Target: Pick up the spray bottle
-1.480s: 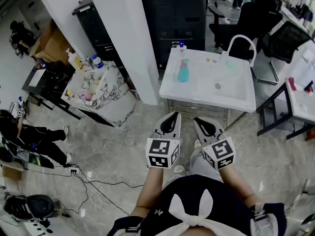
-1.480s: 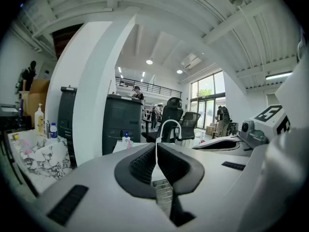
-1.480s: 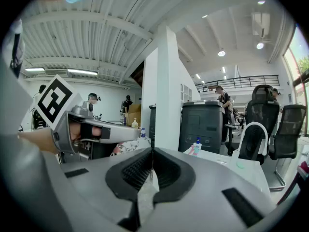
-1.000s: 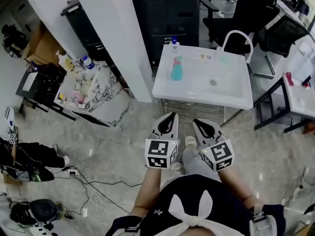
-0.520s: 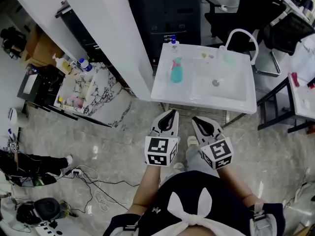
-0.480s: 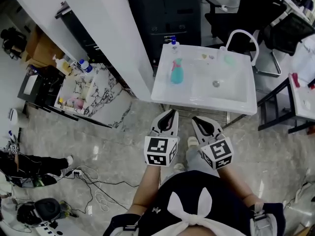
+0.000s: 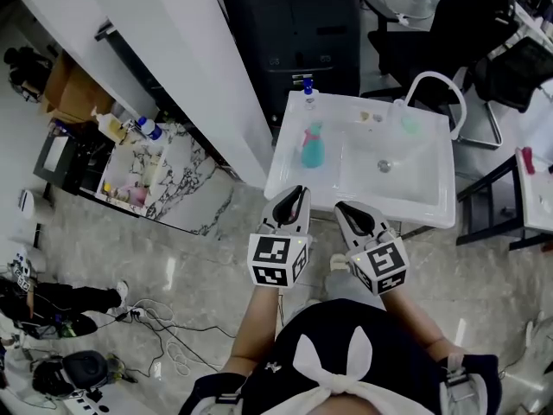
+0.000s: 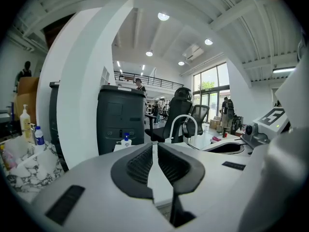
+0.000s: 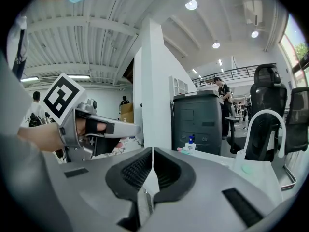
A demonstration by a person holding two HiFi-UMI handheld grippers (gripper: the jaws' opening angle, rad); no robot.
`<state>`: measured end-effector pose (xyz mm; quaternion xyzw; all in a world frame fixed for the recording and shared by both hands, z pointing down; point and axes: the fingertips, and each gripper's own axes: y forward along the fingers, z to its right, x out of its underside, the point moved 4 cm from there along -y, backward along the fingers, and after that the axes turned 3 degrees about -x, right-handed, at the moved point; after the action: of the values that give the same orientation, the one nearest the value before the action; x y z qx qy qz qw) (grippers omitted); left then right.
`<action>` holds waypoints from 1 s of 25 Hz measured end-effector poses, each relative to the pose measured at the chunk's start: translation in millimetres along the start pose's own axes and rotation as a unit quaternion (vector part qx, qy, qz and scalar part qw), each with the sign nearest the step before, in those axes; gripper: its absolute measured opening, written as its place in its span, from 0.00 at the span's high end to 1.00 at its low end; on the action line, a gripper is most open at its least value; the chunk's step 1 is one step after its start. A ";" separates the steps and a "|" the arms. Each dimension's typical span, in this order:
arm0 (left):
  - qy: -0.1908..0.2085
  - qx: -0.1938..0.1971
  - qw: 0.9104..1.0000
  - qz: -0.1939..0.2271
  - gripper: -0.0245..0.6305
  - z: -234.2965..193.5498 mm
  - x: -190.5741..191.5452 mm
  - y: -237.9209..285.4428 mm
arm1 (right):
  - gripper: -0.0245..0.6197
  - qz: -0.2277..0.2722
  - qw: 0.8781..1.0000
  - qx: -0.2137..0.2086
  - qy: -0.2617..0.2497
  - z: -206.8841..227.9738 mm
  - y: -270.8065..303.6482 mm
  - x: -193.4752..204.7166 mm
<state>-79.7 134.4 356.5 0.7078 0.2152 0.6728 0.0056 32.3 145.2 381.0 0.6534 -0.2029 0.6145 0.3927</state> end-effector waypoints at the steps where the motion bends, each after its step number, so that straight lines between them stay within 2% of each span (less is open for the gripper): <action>1: 0.001 -0.002 1.000 0.000 0.91 -2.2 -2.3 5.4 | 0.92 -0.001 1.000 -0.001 0.001 5.1 3.5 0.0; 4: 0.003 0.001 1.000 -0.001 0.88 -5.5 -8.8 19.0 | 0.92 -0.006 1.000 -0.004 0.005 18.9 12.5 2.0; 7: 0.012 0.018 1.000 -0.004 0.67 -3.9 -12.3 31.5 | 0.92 -0.009 1.000 -0.009 0.011 30.0 21.3 4.4; 11: 0.046 0.007 0.999 0.001 0.57 -6.5 -15.3 41.2 | 0.92 -0.012 1.000 -0.020 0.014 37.4 33.3 8.5; 15: 0.052 -0.009 0.999 0.006 0.54 -13.4 -18.9 49.1 | 0.92 -0.014 0.999 -0.031 0.015 43.9 43.3 10.4; 25: 0.047 -0.036 0.998 -0.003 0.53 -22.4 -15.7 79.6 | 0.92 -0.009 0.998 -0.048 0.025 73.3 54.1 12.2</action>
<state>-77.5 51.0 367.4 0.6741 0.1932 0.7126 0.0225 41.1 59.0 411.7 0.6199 -0.2159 0.6168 0.4343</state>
